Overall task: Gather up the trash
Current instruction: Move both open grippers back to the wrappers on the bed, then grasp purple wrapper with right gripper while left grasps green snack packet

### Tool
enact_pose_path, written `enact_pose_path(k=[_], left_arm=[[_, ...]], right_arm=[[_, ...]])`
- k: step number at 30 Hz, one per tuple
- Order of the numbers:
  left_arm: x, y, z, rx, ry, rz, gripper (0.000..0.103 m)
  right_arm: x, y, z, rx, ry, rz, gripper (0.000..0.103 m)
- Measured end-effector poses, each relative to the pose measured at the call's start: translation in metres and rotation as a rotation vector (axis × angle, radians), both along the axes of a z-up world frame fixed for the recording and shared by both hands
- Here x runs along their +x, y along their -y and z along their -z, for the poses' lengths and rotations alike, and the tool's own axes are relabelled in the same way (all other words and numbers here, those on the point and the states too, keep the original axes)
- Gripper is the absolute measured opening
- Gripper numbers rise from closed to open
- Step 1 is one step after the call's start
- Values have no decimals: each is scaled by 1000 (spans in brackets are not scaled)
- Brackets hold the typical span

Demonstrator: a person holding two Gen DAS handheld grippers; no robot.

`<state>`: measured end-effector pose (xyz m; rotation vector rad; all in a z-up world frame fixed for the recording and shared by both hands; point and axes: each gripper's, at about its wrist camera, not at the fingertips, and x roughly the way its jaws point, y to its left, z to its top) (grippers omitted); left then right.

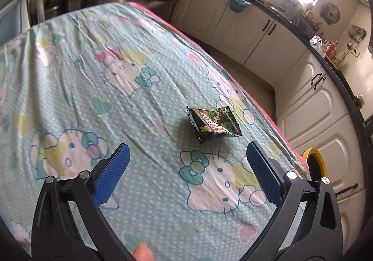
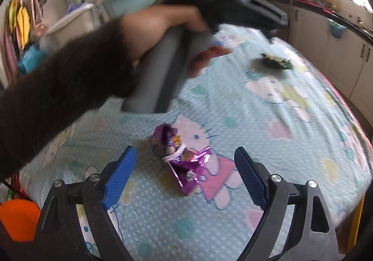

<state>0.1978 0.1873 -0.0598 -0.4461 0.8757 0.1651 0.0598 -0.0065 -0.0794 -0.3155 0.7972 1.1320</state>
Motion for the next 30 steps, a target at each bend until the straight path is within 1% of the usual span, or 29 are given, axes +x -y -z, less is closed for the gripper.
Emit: enact_pose_path(k=[2, 4, 5, 6, 7, 10, 12, 13, 14, 15, 16, 17, 18, 22, 24, 30], left_arm=[[8, -1, 5, -22, -7, 2, 88], [16, -3, 11, -76, -17, 2, 85], [21, -4, 15, -112, -24, 3, 82], [25, -4, 17, -129, -30, 3, 80], [28, -4, 20, -142, -35, 3, 77], [39, -1, 29, -178, -60, -8, 67], [44, 1, 32, -171, -73, -14, 61], [45, 2, 33, -166, -76, -13, 56], [47, 4, 34, -155, -79, -11, 48], [49, 5, 34, -144, -82, -10, 42], [49, 7, 34, -121, -90, -11, 29], [51, 8, 34, -110, -95, -9, 21], [51, 9, 35, -106, -94, -7, 21], [53, 14, 33, -79, -85, 7, 13], [50, 18, 32, -80, -75, 15, 10], [31, 28, 30, -82, -36, 39, 5]], right_arm=[[2, -9, 8, -27, -13, -15, 79], [4, -17, 15, -51, -20, -29, 71], [4, -20, 18, -66, -19, -32, 69], [5, -23, 21, -81, -14, -32, 64], [5, -24, 22, -85, -3, -30, 59], [4, -26, 22, -90, 16, -25, 49], [4, -24, 22, -92, 23, -20, 45], [5, -20, 23, -91, 24, -19, 42], [5, -18, 22, -89, 25, -17, 41], [5, -15, 23, -88, 25, -17, 39], [5, -13, 23, -89, 26, -19, 37], [4, -10, 22, -90, 27, -22, 37], [4, -7, 22, -91, 26, -22, 36], [1, 6, 21, -91, 16, -8, 35], [2, 14, 20, -88, 6, 8, 34], [19, 48, 15, -67, -33, 118, 32]])
